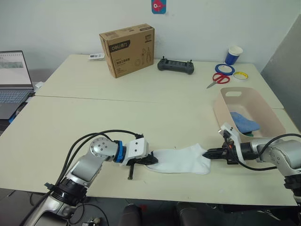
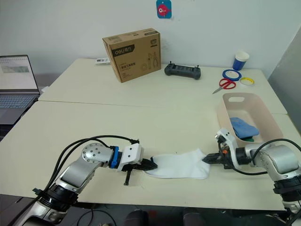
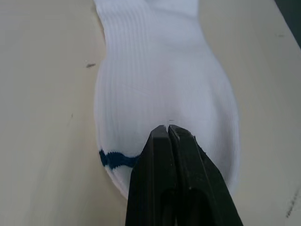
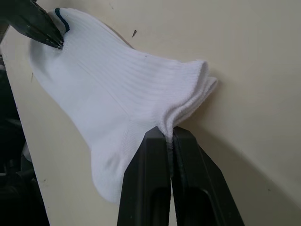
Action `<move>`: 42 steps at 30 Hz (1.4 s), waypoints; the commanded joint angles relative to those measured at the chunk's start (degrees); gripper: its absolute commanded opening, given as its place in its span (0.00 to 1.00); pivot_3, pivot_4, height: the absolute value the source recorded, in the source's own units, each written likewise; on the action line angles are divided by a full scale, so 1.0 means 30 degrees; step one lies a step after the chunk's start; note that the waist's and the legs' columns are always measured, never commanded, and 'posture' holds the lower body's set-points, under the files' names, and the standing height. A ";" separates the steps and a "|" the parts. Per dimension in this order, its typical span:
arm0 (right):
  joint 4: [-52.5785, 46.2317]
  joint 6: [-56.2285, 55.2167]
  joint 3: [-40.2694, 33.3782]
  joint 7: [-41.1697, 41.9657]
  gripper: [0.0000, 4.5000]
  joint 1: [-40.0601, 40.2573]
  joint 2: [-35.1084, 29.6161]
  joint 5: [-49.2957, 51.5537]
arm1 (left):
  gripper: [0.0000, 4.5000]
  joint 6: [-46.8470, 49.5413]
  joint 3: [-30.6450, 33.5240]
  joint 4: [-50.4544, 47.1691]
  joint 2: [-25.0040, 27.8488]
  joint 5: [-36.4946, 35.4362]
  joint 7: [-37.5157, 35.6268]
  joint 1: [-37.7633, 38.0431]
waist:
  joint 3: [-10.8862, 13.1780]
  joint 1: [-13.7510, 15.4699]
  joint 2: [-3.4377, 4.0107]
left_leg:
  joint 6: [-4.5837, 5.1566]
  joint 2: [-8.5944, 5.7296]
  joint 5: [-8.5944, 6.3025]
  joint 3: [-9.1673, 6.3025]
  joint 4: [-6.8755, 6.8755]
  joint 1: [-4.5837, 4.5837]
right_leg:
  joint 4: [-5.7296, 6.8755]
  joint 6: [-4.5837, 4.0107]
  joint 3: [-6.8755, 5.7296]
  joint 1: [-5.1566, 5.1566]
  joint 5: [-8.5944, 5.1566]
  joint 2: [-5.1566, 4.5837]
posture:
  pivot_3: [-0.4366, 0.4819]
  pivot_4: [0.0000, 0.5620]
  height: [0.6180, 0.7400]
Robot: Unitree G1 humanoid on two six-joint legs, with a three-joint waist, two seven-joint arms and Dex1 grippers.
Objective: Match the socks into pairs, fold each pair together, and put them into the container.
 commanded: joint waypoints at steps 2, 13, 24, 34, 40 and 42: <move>-0.1378 0.3193 -0.1938 -0.0369 0.00 -0.1226 0.0884 0.2831 | 0.01 -0.0306 -0.0781 0.0669 0.0021 0.1124 0.0050 -0.0244 | -0.0003 0.0001 0.0004 | 0.0000 0.0000 0.0000 -0.0001 0.0000 0.0004 | 0.0002 0.0001 0.0002 0.0002 0.0001 0.0000 | 0.48 0.27 1.00; -0.1936 0.9138 -0.4552 -0.5608 0.00 -0.2861 0.8372 0.5383 | 0.01 -0.0395 -0.0611 0.0749 -0.0382 0.1121 0.0300 -0.0366 | -0.0007 0.0000 0.0011 | 0.0000 -0.0002 0.0000 -0.0014 0.0007 0.0003 | 0.0002 0.0019 -0.0006 0.0014 0.0014 -0.0005 | 0.48 0.27 1.00; 0.0503 0.6521 -0.3021 -0.7415 0.00 -0.2600 1.0975 0.3478 | 0.01 -0.0239 -0.0308 0.0146 0.0191 0.1095 0.0375 0.0238 | -0.0009 -0.0102 0.0016 | 0.0001 0.0005 0.0000 -0.0009 -0.0019 0.0003 | 0.0007 0.0012 -0.0007 -0.0005 0.0009 0.0001 | 0.48 0.27 1.00; -0.0063 0.8437 -0.5233 -0.7197 0.33 -0.2588 1.1493 0.5764 | 0.00 -0.0375 -0.0131 0.0363 0.0550 0.1062 0.0282 0.0354 | -0.0011 -0.0159 0.0020 | 0.0001 0.0010 0.0001 -0.0012 -0.0036 0.0011 | 0.0010 0.0005 -0.0005 -0.0010 0.0007 0.0006 | 0.48 0.27 1.00; -0.1026 0.8945 -0.6929 -0.5933 0.47 -0.2696 1.0363 0.8731 | 0.00 -0.0683 -0.0123 0.0907 0.0499 0.1138 0.0218 -0.0006 | -0.0007 -0.0156 0.0026 | 0.0001 0.0009 0.0000 -0.0009 -0.0044 0.0006 | 0.0004 0.0002 -0.0005 -0.0014 0.0005 0.0005 | 0.48 0.27 1.00; -0.3284 0.4694 -0.4552 -0.4218 0.47 -0.1669 0.8398 0.6200 | 0.00 -0.0732 -0.0076 0.0922 0.0563 0.1090 0.0171 0.0025 | -0.0003 -0.0157 0.0033 | 0.0001 0.0008 0.0000 -0.0006 -0.0045 0.0006 | 0.0002 0.0003 -0.0002 -0.0014 0.0005 0.0004 | 0.48 0.27 1.00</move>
